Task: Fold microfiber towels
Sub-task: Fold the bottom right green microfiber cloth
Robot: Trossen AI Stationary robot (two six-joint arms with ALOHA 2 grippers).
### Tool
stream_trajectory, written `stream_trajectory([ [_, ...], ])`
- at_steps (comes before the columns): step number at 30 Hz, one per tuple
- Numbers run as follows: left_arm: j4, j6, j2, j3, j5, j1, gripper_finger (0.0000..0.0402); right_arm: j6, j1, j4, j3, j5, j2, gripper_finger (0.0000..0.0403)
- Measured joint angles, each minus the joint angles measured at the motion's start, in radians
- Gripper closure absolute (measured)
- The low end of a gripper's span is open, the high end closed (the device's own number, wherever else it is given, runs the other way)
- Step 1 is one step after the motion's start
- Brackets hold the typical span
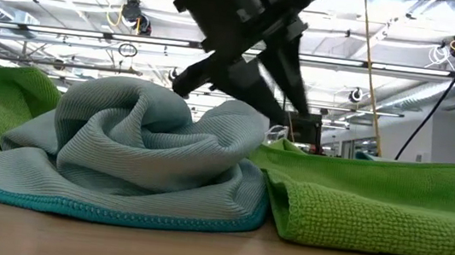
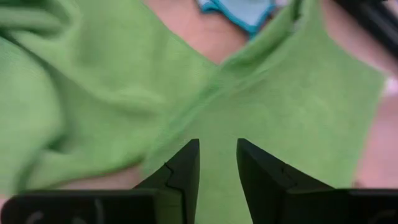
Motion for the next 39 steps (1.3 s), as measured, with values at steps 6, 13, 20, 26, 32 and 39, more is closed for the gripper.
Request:
stream_trajectory([
  [6,0.238,-0.007,0.000,0.000,0.078,0.000,0.0292,-0.053,0.000,0.166,0.024,0.035,-0.059,0.0263],
  [13,0.343,0.234,-0.002,0.000,0.075,0.019,0.0315,-0.337,-0.046,0.593,-0.073,0.097,-0.018,0.0308],
  [20,0.166,0.253,0.022,-0.002,0.138,0.059,0.0346,-0.416,-0.194,0.742,-0.188,0.065,0.040,0.0377],
  [26,0.208,0.273,0.017,0.000,0.187,0.101,0.0376,-0.581,-0.318,0.971,-0.259,-0.139,0.045,0.0398],
  [32,0.191,0.352,0.035,-0.012,0.227,0.123,0.0398,-0.631,-0.391,0.970,-0.264,-0.164,0.093,0.0402],
  [39,0.225,0.353,0.033,-0.023,0.354,0.158,0.0391,-0.651,-0.450,1.053,-0.264,-0.278,0.126,0.0402],
])
